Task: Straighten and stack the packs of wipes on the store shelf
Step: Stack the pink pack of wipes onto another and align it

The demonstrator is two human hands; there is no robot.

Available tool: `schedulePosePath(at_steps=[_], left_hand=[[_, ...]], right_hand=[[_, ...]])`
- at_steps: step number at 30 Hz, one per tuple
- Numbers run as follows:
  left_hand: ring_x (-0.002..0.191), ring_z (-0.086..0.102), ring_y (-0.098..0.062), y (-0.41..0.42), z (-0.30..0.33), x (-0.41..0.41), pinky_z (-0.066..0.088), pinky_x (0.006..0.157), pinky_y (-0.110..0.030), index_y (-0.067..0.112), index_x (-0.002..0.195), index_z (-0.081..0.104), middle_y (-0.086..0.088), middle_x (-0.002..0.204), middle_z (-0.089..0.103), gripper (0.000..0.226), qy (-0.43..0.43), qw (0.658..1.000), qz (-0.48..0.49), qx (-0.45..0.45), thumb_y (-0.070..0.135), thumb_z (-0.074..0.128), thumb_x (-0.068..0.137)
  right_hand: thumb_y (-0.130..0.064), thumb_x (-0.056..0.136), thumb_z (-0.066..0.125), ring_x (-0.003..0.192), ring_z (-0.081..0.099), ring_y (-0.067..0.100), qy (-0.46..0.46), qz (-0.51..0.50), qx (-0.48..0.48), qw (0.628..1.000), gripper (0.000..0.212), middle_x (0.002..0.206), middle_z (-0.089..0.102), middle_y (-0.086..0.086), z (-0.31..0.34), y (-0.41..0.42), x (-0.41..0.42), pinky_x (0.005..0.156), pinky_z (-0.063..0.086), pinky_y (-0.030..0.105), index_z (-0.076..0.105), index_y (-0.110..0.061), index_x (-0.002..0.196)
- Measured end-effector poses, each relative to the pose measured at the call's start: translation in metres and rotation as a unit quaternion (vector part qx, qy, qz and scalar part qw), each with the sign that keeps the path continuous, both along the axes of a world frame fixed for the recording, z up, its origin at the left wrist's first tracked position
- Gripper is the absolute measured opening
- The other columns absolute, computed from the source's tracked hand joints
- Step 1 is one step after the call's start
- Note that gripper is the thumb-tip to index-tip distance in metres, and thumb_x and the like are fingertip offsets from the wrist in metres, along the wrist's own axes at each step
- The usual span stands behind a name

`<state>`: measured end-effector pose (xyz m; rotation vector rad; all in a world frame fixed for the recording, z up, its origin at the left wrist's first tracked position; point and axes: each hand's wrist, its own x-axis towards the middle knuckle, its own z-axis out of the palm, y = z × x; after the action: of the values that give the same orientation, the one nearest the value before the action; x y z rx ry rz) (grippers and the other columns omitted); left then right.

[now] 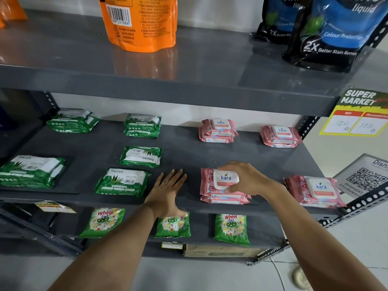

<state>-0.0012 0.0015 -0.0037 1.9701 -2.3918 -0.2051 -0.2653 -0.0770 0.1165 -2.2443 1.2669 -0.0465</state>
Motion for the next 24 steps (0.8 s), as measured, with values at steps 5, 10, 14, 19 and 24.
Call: schedulePosePath(at_steps=[5,10,14,19,24], left_hand=[[0.148,-0.011,-0.018,0.0,-0.002,0.001,-0.008,0.119,-0.045,0.023,0.154,-0.001,0.003,0.162,-0.009,0.125,0.001,1.0,-0.004,-0.006,0.082,0.06,0.061],[0.147,-0.012,-0.018,0.001,-0.001,0.002,-0.009,0.119,-0.045,0.023,0.154,-0.002,0.003,0.162,-0.01,0.125,0.002,1.0,-0.005,-0.007,0.081,0.06,0.063],[0.147,-0.012,-0.018,0.0,0.0,0.001,-0.009,0.119,-0.045,0.022,0.154,-0.002,0.002,0.162,-0.01,0.125,0.004,1.0,-0.004,-0.002,0.081,0.06,0.063],[0.147,-0.015,-0.018,0.001,0.003,0.001,-0.012,0.118,-0.044,0.022,0.154,-0.006,0.003,0.162,-0.014,0.126,0.005,1.0,-0.003,0.009,0.08,0.061,0.064],[0.146,-0.016,-0.014,0.0,0.013,0.007,-0.015,0.116,-0.037,0.015,0.153,-0.006,0.002,0.161,-0.016,0.129,0.065,0.995,-0.01,0.076,0.079,0.065,0.066]], right_hand=[[-0.019,0.067,0.083,0.114,0.052,0.016,0.0,0.014,0.004,1.0,0.069,0.124,0.055,-0.004,0.002,-0.001,-0.002,0.097,0.042,0.028,0.053,-0.024,0.129],[-0.019,0.068,0.083,0.116,0.051,0.015,-0.003,0.011,0.0,1.0,0.07,0.127,0.054,-0.004,0.0,0.0,-0.002,0.097,0.04,0.026,0.052,-0.023,0.13],[-0.019,0.068,0.083,0.116,0.051,0.015,-0.005,0.009,-0.001,1.0,0.07,0.127,0.054,-0.003,-0.001,0.001,-0.003,0.097,0.04,0.025,0.052,-0.023,0.13],[-0.02,0.068,0.083,0.117,0.051,0.016,0.0,0.008,0.002,1.0,0.071,0.125,0.054,-0.004,0.003,0.001,-0.003,0.097,0.042,0.027,0.051,-0.023,0.131],[-0.03,0.068,0.082,0.132,0.042,0.019,-0.011,-0.012,0.023,1.0,0.079,0.144,0.045,-0.003,0.02,0.003,0.001,0.106,0.033,0.03,0.044,-0.024,0.137]])
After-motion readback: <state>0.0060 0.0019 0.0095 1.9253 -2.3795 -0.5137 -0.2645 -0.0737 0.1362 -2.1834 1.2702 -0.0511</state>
